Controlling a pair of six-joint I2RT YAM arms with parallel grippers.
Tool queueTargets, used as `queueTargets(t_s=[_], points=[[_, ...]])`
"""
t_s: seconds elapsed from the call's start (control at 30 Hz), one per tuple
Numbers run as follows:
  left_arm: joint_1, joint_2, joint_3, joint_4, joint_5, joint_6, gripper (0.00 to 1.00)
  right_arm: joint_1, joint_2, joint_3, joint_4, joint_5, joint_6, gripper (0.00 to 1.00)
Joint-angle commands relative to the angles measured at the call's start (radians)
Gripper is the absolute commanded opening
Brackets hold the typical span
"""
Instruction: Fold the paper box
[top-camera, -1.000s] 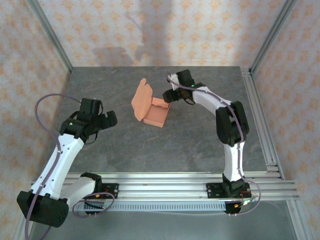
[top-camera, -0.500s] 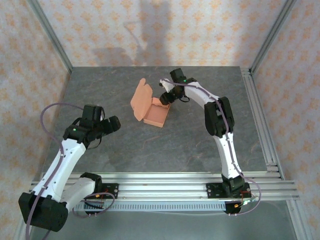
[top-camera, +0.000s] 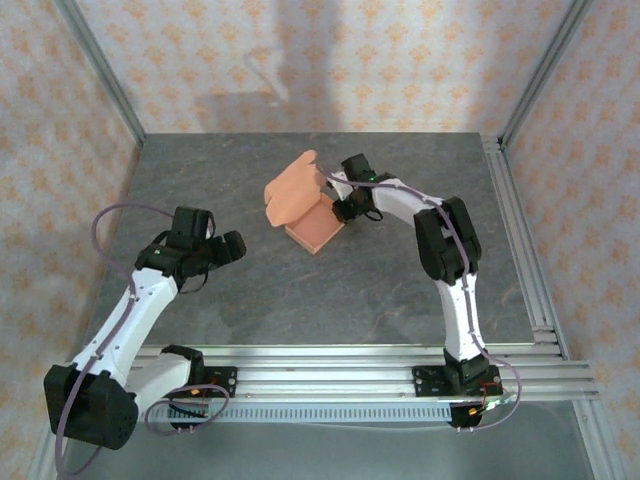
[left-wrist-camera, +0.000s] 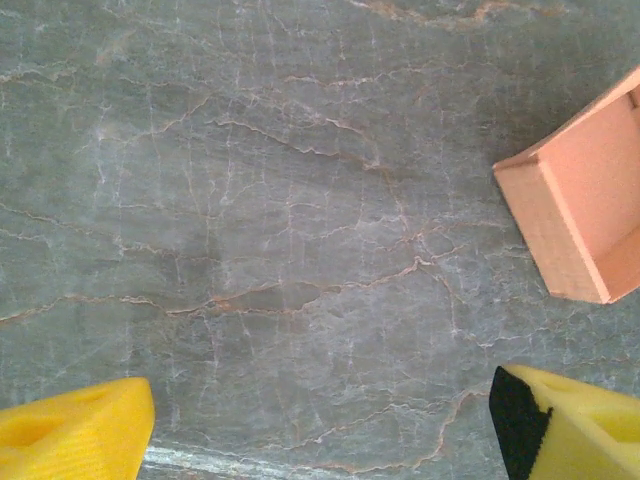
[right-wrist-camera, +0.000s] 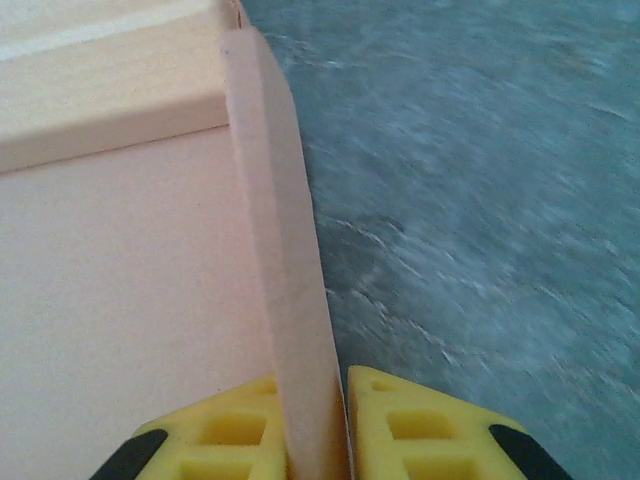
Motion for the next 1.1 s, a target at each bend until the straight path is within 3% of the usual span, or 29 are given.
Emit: queueTargets(t_s=[0.0, 0.17, 0.23, 0.33, 0.43, 0.67, 1.07], points=[[0.005, 0.025, -0.012, 0.036, 0.014, -0.009, 0.88, 0.03, -0.098, -0.1, 0.155, 0.161, 0.126, 0.19], [0.003, 0.076, 0.003, 0.052, 0.032, -0.007, 0.89, 0.075, -0.135, -0.166, 0.187, 0.301, 0.232, 0.23], [0.002, 0.095, 0.013, 0.052, 0.038, -0.005, 0.89, 0.075, -0.139, -0.173, 0.179, 0.334, 0.259, 0.33], [0.002, 0.114, 0.026, 0.045, 0.042, 0.001, 0.89, 0.071, -0.161, -0.181, 0.169, 0.293, 0.238, 0.49], [0.002, 0.12, 0.027, 0.044, 0.037, 0.003, 0.89, 0.049, -0.17, -0.165, 0.15, 0.163, 0.218, 0.56], [0.003, 0.111, -0.005, 0.068, 0.041, -0.013, 0.9, 0.012, -0.079, -0.021, 0.039, 0.048, 0.167, 0.51], [0.003, 0.117, -0.011, 0.075, 0.057, -0.001, 0.87, -0.003, 0.021, 0.087, -0.042, 0.041, 0.094, 0.31]])
